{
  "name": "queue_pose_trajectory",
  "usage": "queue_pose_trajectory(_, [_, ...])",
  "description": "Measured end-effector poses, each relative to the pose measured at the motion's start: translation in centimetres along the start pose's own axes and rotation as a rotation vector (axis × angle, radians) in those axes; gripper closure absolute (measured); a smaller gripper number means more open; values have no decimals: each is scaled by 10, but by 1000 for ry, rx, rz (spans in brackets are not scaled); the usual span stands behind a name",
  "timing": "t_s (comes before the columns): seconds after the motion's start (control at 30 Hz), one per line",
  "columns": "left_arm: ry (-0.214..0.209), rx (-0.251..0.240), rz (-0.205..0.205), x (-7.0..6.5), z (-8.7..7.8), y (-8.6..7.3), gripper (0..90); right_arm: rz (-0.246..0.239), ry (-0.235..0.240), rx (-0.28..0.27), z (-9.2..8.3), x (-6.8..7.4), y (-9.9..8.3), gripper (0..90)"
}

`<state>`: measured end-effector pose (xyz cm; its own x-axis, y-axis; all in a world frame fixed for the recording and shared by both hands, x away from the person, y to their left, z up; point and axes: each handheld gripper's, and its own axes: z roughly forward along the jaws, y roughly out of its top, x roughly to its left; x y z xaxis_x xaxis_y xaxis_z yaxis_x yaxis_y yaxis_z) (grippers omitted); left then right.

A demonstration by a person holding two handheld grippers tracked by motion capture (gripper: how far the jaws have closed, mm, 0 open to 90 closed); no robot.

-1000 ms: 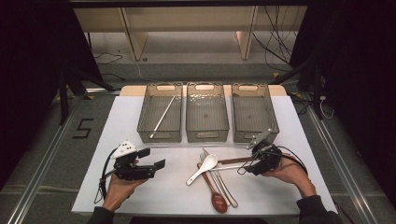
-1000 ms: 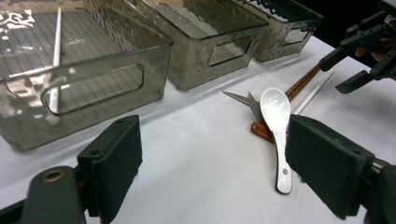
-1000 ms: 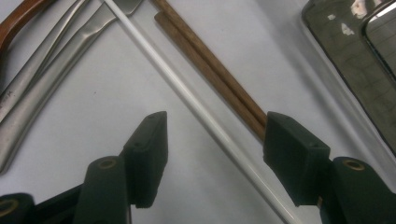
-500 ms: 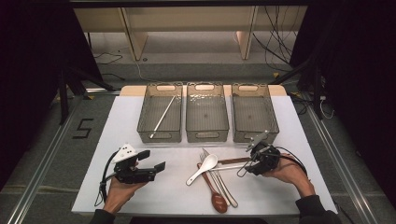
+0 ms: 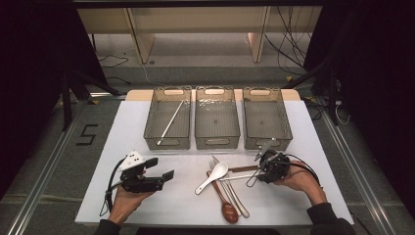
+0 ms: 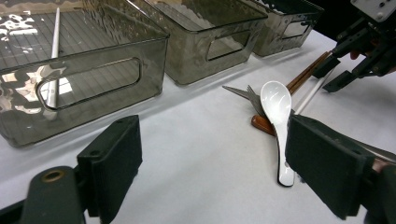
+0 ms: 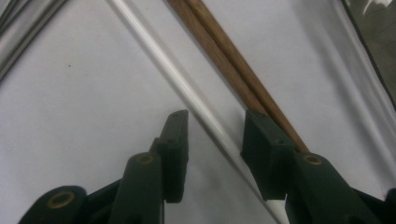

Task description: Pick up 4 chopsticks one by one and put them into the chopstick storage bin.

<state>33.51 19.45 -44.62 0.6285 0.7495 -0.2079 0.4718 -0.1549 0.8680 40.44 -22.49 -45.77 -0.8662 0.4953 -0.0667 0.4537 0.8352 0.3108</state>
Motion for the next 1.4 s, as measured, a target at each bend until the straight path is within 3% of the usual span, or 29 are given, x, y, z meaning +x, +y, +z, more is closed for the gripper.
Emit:
queue_pose_trajectory(0.2, [0,-2,-2,-1,0,0,185,-32,-6,24,-1,4,1,671])
queue_pose_trajectory(0.4, [-2,3,2,-1,0,0,187,-98,2,83,-2,14,4,749])
queue_pose_trajectory(0.83, [-8,17,5,-2,2,-1,187,-251,24,152,-5,25,3,830])
queue_pose_trajectory(1.13, [-8,19,5,-2,2,-1,188,-286,39,160,-6,26,1,856])
queue_pose_trajectory(1.4, [-4,17,2,-1,3,-1,188,-258,43,160,-15,21,-6,858])
